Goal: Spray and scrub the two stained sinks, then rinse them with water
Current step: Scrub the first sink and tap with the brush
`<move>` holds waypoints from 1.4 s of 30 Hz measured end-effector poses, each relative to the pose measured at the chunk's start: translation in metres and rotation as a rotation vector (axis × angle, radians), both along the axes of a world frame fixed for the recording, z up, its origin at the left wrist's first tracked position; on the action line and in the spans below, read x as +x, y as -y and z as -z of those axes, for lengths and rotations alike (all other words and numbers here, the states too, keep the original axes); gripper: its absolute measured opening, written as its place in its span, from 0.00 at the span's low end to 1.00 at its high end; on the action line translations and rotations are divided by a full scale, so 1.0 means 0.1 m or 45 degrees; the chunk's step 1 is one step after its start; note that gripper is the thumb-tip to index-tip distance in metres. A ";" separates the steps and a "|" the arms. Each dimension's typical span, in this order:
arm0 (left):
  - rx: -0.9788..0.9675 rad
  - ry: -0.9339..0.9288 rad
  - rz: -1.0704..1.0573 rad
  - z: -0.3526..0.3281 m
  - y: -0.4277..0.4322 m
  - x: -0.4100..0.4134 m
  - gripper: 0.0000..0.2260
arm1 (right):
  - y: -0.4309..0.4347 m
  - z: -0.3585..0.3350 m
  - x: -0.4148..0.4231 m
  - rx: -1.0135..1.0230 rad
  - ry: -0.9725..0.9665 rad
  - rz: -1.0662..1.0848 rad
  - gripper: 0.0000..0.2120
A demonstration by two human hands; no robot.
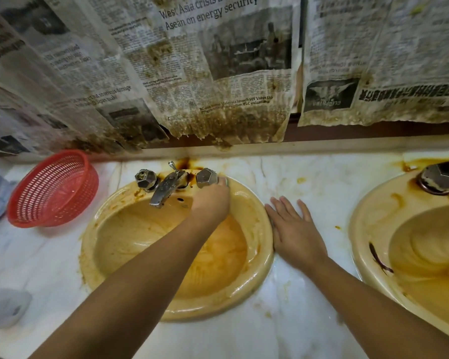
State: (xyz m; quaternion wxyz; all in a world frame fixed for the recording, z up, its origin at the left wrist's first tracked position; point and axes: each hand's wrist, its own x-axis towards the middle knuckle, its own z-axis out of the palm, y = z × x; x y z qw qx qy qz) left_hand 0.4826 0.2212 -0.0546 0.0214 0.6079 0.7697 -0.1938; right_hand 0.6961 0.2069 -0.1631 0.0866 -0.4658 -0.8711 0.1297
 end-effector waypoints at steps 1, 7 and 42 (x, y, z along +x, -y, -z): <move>-0.031 0.034 0.021 0.02 0.03 0.06 0.29 | 0.00 0.00 0.00 -0.003 0.002 -0.001 0.28; -0.049 0.036 0.029 0.05 0.01 0.02 0.30 | 0.00 0.00 0.00 0.003 0.021 -0.005 0.29; -0.135 0.335 0.304 0.10 0.24 0.22 0.21 | -0.01 0.01 -0.01 0.010 0.029 -0.005 0.29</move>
